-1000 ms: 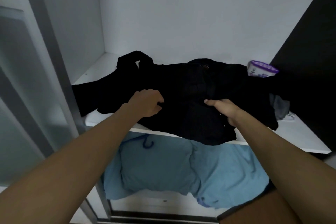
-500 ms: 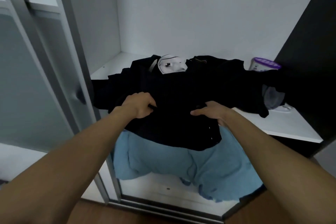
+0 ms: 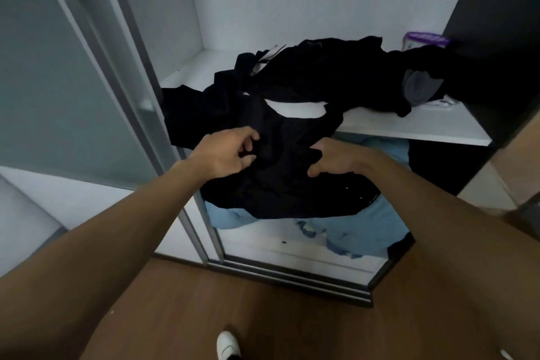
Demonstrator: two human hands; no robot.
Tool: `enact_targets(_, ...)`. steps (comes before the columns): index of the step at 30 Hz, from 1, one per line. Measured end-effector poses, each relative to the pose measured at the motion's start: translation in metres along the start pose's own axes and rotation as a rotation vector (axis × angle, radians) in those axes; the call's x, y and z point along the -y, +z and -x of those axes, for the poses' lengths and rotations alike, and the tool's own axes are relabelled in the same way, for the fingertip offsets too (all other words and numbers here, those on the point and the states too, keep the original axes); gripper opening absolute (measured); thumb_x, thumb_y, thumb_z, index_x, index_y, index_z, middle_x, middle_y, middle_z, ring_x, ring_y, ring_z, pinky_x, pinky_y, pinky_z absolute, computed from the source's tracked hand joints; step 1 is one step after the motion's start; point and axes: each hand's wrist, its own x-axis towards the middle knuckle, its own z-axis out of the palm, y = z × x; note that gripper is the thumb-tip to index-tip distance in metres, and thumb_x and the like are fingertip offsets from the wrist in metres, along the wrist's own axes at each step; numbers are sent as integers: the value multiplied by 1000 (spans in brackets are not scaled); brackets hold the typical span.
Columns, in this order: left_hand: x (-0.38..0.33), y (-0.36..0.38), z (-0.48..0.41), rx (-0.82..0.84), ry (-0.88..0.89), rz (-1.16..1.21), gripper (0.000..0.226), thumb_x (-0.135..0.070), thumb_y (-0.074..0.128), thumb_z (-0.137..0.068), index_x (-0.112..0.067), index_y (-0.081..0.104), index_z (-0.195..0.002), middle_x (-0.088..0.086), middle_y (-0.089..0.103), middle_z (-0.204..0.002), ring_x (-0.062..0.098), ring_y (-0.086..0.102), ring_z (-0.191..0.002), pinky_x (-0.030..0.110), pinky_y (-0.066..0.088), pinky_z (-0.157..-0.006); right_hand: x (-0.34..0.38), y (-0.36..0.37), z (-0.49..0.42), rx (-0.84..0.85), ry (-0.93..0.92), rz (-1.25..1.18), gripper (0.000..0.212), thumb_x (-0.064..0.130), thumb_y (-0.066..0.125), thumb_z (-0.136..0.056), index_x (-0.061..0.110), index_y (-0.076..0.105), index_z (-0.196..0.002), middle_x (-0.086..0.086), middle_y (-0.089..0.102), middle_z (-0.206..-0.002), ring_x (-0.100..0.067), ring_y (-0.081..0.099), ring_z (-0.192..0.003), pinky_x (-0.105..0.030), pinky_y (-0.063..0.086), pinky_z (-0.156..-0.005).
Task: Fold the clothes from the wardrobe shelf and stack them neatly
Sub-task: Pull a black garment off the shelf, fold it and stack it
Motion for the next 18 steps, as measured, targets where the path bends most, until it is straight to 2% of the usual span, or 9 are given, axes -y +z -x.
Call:
enact_targets(2, -12, -3, 5, 26, 83, 53, 77, -36, 76, -81, -37, 33, -144, -14, 50, -131, 12, 45, -125, 33, 42, -100, 4, 6, 17, 82, 14, 33, 8, 12, 75, -77, 11, 70, -84, -6, 72, -89, -17, 68, -81, -27, 57, -69)
enact_targets(4, -25, -1, 7, 134, 174, 43, 102, -32, 83, -75, -35, 17, -152, -6, 31, -153, 15, 27, -140, 35, 30, -114, 10, 12, 35, 173, 42, 113, 8, 16, 77, -77, 20, 71, -82, -2, 73, -92, -18, 69, -87, -33, 59, -79)
enact_targets(7, -41, 10, 5, 271, 288, 45, 118, -29, 87, -70, -45, 3, -153, -12, 14, -161, 15, 12, -148, 34, 20, -118, 20, 19, 62, 228, 84, 287, 13, 27, 77, -78, 31, 69, -86, 2, 71, -96, -17, 67, -92, -37, 58, -86)
enact_targets(9, -49, 18, 5, 390, 347, 10, 122, -32, 87, -69, -51, -2, -150, -19, 8, -161, 13, 8, -149, 36, 19, -117, 27, 21, 82, 171, 76, 317, 12, 29, 77, -78, 32, 66, -82, 5, 69, -90, -15, 67, -85, -36, 58, -81)
enact_targets(11, -54, 25, 7, 461, 395, -27, 120, -37, 86, -70, -52, -3, -149, -22, 4, -161, 12, 3, -150, 38, 16, -118, 37, 20, 102, 98, 55, 289, 13, 27, 77, -78, 30, 65, -73, 6, 68, -78, -14, 66, -72, -36, 56, -71)
enact_targets(14, -63, 26, 23, 373, 395, 85, 122, -42, 85, -69, -38, 0, -156, -10, 7, -163, 17, 8, -150, 41, 17, -122, 64, 18, 126, 26, 6, 321, 16, 21, 74, -80, 27, 65, -68, 4, 66, -69, -17, 63, -62, -36, 51, -62)
enact_targets(16, -69, 14, 42, 232, 393, 283, 127, -47, 86, -63, -37, 0, -156, -5, 13, -161, 17, 16, -148, 41, 22, -121, 87, 24, 136, 7, -50, 361, 18, 16, 72, -82, 24, 62, -68, 1, 63, -70, -20, 61, -64, -39, 52, -65)
enact_targets(18, -69, -5, 61, 118, 415, 374, 132, -45, 88, -60, -38, -2, -156, -1, 17, -160, 20, 17, -148, 46, 24, -120, 110, 38, 143, -1, -93, 401, 23, 12, 69, -83, 23, 57, -67, 3, 58, -68, -14, 56, -61, -38, 50, -65)
